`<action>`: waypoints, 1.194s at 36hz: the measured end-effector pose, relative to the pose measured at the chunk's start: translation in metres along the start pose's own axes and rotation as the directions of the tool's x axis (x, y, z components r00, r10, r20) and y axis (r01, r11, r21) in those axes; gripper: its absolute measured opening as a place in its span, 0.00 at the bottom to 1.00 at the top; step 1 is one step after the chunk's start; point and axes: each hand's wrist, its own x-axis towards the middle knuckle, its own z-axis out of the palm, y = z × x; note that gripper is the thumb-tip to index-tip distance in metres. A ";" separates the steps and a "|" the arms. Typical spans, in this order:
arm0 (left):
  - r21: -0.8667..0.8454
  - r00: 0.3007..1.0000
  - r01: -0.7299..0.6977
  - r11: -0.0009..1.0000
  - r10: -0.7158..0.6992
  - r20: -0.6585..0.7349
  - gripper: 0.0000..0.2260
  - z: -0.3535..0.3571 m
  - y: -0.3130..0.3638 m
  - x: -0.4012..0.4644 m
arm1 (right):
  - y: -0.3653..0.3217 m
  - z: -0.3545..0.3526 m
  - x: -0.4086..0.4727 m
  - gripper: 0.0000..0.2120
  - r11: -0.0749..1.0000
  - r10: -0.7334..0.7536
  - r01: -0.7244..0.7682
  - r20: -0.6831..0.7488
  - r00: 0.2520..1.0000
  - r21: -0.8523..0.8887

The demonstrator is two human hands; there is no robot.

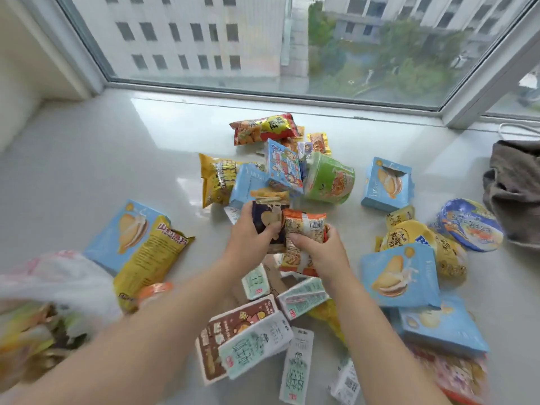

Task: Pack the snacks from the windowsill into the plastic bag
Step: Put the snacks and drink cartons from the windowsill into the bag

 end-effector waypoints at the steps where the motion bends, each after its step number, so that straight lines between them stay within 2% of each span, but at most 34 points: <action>1: -0.022 1.000 0.007 1.000 -0.007 -0.015 0.14 -0.014 -0.004 -0.010 | 0.001 0.014 -0.010 0.27 1.000 -0.003 0.003 0.023 1.000 -0.010; 7: -0.121 0.988 0.014 0.993 -0.033 -0.153 0.28 -0.102 -0.035 -0.069 | 0.012 0.103 -0.063 0.25 1.000 -0.013 0.011 0.162 0.987 0.009; 15: -0.155 0.926 0.026 0.988 -0.082 -0.368 0.14 -0.213 -0.097 -0.133 | 0.042 0.236 -0.123 0.27 0.988 -0.081 0.119 0.321 0.943 -0.099; 20: -0.102 0.887 0.160 0.982 -0.189 -0.422 0.16 -0.274 -0.156 -0.160 | 0.073 0.314 -0.145 0.26 0.953 -0.082 0.189 0.403 0.912 -0.235; 23: -0.016 0.874 0.274 0.962 -0.256 -0.413 0.19 -0.304 -0.192 -0.168 | 0.099 0.354 -0.150 0.32 0.898 -0.082 0.252 0.425 0.901 -0.361; 25: 0.054 0.875 0.328 0.943 -0.282 -0.394 0.24 -0.320 -0.214 -0.171 | 0.116 0.372 -0.151 0.34 0.806 -0.103 0.332 0.437 0.894 -0.490; 26: 0.097 0.877 0.359 0.928 -0.299 -0.376 0.27 -0.327 -0.224 -0.172 | 0.124 0.378 -0.151 0.33 0.704 -0.137 0.411 0.457 0.879 -0.579; 27: 0.148 0.876 0.395 0.907 -0.324 -0.356 0.30 -0.332 -0.236 -0.172 | 0.133 0.382 -0.149 0.33 0.556 -0.179 0.505 0.498 0.849 -0.661; 29: 0.237 0.868 0.459 0.856 -0.376 -0.324 0.30 -0.338 -0.258 -0.173 | 0.147 0.385 -0.147 0.35 0.238 -0.157 0.592 0.571 0.806 -0.770; 32: 0.368 0.878 0.472 0.801 -0.391 -0.274 0.30 -0.342 -0.286 -0.175 | 0.160 0.383 -0.144 0.35 -0.023 -0.107 0.615 0.614 0.782 -0.788; 34: 0.503 0.895 0.446 0.740 -0.378 -0.236 0.31 -0.342 -0.299 -0.174 | 0.168 0.384 -0.140 0.37 -0.151 -0.149 0.599 0.618 0.772 -0.786; 36: 0.577 0.902 0.425 0.697 -0.378 -0.208 0.31 -0.341 -0.306 -0.170 | 0.168 0.388 -0.133 0.38 -0.240 -0.149 0.578 0.618 0.772 -0.780; 38: 0.595 0.908 0.407 0.693 -0.380 -0.179 0.31 -0.341 -0.307 -0.161 | 0.164 0.389 -0.125 0.36 -0.320 -0.082 0.558 0.609 0.789 -0.766; 43: 0.612 0.915 0.351 0.709 -0.399 -0.063 0.34 -0.343 -0.307 -0.131 | 0.155 0.385 -0.108 0.32 -0.186 -0.036 0.450 0.464 0.885 -0.874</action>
